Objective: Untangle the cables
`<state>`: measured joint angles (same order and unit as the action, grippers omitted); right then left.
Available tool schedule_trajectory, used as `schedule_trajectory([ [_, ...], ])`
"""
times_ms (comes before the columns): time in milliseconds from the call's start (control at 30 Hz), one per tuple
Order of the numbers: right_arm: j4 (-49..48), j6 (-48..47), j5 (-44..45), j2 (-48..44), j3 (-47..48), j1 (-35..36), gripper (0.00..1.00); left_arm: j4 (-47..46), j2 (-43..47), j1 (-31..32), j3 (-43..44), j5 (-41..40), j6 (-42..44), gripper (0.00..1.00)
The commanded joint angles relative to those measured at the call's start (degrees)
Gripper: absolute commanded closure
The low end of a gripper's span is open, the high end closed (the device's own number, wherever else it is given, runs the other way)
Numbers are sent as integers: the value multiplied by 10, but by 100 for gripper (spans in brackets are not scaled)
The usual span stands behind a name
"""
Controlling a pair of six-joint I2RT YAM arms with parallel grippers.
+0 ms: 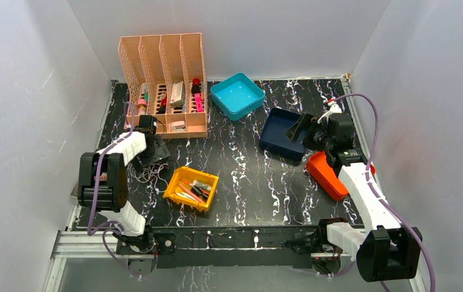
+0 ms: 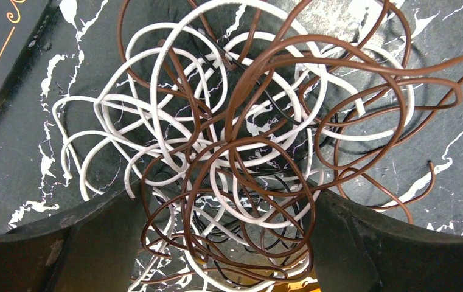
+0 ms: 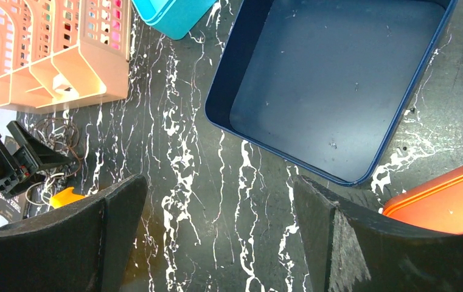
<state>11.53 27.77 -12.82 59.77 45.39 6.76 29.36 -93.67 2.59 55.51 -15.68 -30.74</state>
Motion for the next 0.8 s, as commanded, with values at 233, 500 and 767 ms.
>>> schedule_trajectory([
  [233, -24, 7, -5, 0, -1, -2, 2, -26, -6, 1, -23, 25, -26, 46],
  [500, -16, 12, -2, -9, 4, -2, 2, -33, 34, 1, -35, 23, -16, 84],
  [767, -6, 14, 14, -25, 11, -2, 2, -5, 120, 2, -21, -17, 9, 100],
])
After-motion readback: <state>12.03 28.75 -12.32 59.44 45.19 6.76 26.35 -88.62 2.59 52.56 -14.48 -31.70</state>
